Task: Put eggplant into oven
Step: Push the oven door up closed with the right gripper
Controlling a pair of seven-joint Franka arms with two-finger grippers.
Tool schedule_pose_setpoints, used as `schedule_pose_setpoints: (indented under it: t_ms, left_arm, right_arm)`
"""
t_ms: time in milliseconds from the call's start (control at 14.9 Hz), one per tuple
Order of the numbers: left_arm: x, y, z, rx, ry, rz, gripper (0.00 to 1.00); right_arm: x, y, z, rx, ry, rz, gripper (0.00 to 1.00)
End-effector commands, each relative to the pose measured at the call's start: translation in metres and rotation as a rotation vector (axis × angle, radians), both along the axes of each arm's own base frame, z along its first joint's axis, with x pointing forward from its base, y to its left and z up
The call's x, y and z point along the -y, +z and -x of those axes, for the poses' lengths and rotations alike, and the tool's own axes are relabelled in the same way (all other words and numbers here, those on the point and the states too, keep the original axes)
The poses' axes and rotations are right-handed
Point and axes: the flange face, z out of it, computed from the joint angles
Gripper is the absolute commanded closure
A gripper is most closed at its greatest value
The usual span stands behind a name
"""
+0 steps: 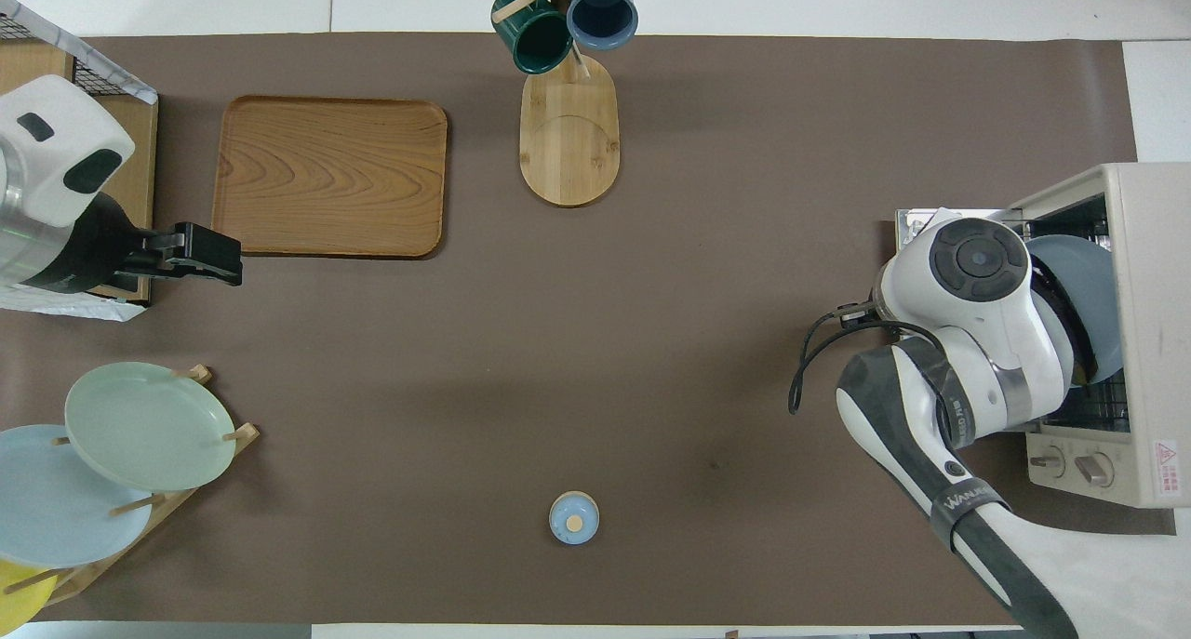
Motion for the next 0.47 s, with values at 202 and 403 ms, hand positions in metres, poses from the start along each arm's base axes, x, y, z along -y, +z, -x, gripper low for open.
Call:
schedule_pose_setpoints:
  t_ms: [202,403]
  left_arm:
    - [-0.004,0.001,0.002,0.000,0.002,0.001,0.00]
    - [-0.004,0.001,0.002,0.000,0.002,0.001,0.00]
  right_arm:
    - [0.010,-0.014,0.008,-0.008,-0.001,0.017,1.00]
    - [0.023,-0.015,0.007,-0.010,-0.003,0.025,1.00]
